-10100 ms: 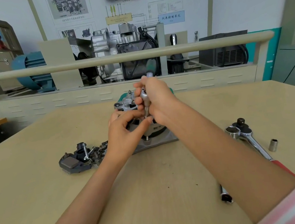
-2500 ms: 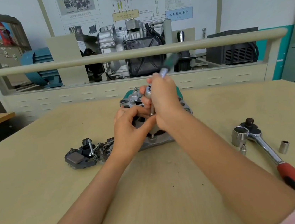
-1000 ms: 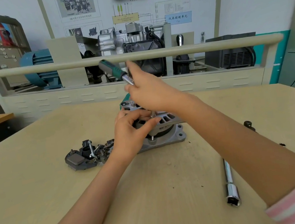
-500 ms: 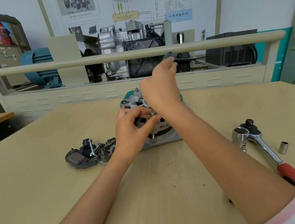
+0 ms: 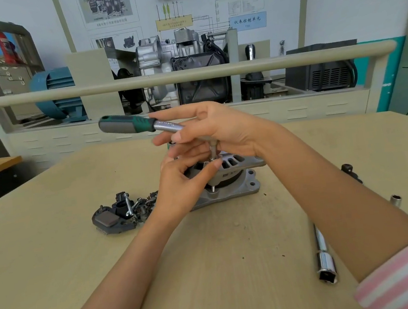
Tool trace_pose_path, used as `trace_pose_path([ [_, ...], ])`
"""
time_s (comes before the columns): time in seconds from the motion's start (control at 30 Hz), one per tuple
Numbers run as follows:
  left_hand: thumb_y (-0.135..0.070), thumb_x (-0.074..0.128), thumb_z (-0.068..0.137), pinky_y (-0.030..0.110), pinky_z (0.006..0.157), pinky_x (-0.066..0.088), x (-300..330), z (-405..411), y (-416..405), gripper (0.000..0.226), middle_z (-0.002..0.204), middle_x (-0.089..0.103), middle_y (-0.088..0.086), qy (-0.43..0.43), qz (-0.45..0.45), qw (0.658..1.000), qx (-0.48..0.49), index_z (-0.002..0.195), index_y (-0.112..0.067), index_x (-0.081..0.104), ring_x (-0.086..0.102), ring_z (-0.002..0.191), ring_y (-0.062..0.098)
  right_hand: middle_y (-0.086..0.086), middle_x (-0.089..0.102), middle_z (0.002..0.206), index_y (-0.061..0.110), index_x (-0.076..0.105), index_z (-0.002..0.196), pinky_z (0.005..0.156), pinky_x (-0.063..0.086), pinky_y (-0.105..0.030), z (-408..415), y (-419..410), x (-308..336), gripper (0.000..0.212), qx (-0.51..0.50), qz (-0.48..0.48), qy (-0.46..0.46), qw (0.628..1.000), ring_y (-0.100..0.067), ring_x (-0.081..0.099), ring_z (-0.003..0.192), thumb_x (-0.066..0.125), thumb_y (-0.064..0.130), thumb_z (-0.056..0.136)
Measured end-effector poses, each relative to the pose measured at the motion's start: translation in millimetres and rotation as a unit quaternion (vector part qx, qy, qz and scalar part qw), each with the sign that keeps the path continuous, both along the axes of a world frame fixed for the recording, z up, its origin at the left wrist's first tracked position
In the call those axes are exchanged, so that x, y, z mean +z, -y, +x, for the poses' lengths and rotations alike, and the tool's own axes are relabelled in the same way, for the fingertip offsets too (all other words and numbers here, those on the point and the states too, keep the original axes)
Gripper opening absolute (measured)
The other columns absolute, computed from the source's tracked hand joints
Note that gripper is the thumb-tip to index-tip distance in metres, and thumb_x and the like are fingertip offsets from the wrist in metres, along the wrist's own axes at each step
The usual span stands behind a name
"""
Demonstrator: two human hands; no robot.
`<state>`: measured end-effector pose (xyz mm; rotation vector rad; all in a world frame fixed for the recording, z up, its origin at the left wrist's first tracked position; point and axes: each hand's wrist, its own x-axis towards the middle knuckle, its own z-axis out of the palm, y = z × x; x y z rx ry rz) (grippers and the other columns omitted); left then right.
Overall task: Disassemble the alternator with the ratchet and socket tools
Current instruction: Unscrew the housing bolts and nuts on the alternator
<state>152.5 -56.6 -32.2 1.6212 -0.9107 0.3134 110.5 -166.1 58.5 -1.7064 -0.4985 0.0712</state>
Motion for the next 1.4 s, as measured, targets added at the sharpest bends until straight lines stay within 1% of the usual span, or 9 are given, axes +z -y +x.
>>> trace_pose_path([
  [0.23,-0.017,0.074,0.076,0.036,0.086,0.044,0,0,2,0.023,0.08,0.065,-0.024,0.025,-0.023,0.999,0.034,0.077,-0.04,0.071,0.05,0.099,0.023,-0.002,0.069,0.079,0.011,0.053,0.124,0.045,0.046,-0.019,0,-15,-7,0.039,-0.17,0.134,0.019,0.976,-0.003,0.048,0.04,0.049,-0.007,0.089],
  [0.37,0.007,0.066,0.071,0.027,0.073,0.036,-3,1,4,0.062,0.058,0.055,-0.019,0.015,-0.022,0.998,0.063,0.048,-0.05,0.06,0.043,0.086,0.015,0.002,0.054,0.077,0.012,0.04,0.127,0.053,0.042,-0.025,4,-42,-23,0.036,-0.489,0.223,0.149,0.83,-0.01,0.049,0.057,0.046,0.002,0.093],
  [0.47,0.01,0.064,0.072,0.029,0.075,0.037,-1,0,5,0.067,0.059,0.045,-0.013,0.027,-0.013,0.996,0.084,0.045,-0.051,0.058,0.042,0.091,0.024,0.006,0.045,0.073,0.009,0.031,0.135,0.051,0.04,-0.019,7,-47,-23,0.041,-0.537,0.278,0.154,0.782,-0.007,0.046,0.058,0.043,0.007,0.096],
  [0.67,-0.008,0.064,0.073,0.029,0.074,0.036,-3,-1,4,0.039,0.063,0.057,-0.033,0.027,-0.01,0.998,0.056,0.063,-0.045,0.06,0.041,0.088,0.017,0.001,0.058,0.085,0.013,0.045,0.128,0.055,0.039,-0.022,5,-38,-21,0.04,-0.459,0.184,0.118,0.861,-0.011,0.048,0.065,0.052,0.003,0.09],
  [0.8,-0.022,0.071,0.075,0.022,0.078,0.037,-2,-1,3,0.022,0.069,0.059,-0.029,0.037,-0.02,0.998,0.051,0.075,-0.043,0.064,0.044,0.092,0.012,0.0,0.067,0.078,0.011,0.052,0.127,0.038,0.029,-0.015,0,-23,-13,0.041,-0.261,0.134,0.044,0.955,-0.006,0.032,0.04,0.049,-0.004,0.089],
  [0.97,-0.023,0.072,0.079,0.025,0.087,0.041,-3,0,1,0.026,0.077,0.058,-0.027,0.039,-0.021,0.998,0.036,0.081,-0.048,0.067,0.047,0.099,0.017,0.001,0.066,0.073,0.012,0.057,0.12,0.038,0.021,-0.011,-3,-2,-5,0.039,-0.055,0.083,-0.022,0.995,0.0,0.027,0.032,0.042,-0.008,0.089],
  [1.13,-0.017,0.072,0.078,0.03,0.09,0.043,-2,2,1,0.027,0.078,0.059,-0.036,0.032,-0.024,0.999,0.016,0.079,-0.044,0.068,0.049,0.103,0.022,-0.001,0.065,0.075,0.014,0.057,0.117,0.038,0.022,-0.011,-1,-1,-2,0.04,-0.026,0.066,-0.037,0.997,-0.001,0.027,0.03,0.04,-0.009,0.089],
  [1.23,-0.016,0.074,0.075,0.014,0.085,0.039,-3,3,2,0.026,0.074,0.061,-0.032,0.033,-0.034,0.999,0.026,0.083,-0.04,0.067,0.047,0.096,0.004,-0.001,0.066,0.075,0.009,0.057,0.117,0.036,0.024,-0.01,-4,-7,-9,0.036,-0.107,0.13,0.002,0.986,-0.002,0.027,0.032,0.044,-0.008,0.089],
  [1.4,-0.002,0.069,0.074,0.021,0.074,0.035,-3,3,4,0.039,0.061,0.056,-0.035,0.026,-0.025,0.998,0.05,0.072,-0.04,0.061,0.04,0.082,0.003,0.004,0.064,0.081,0.018,0.041,0.115,0.046,0.034,-0.019,0,-35,-26,0.03,-0.391,0.296,0.095,0.866,-0.006,0.039,0.046,0.044,-0.001,0.091],
])
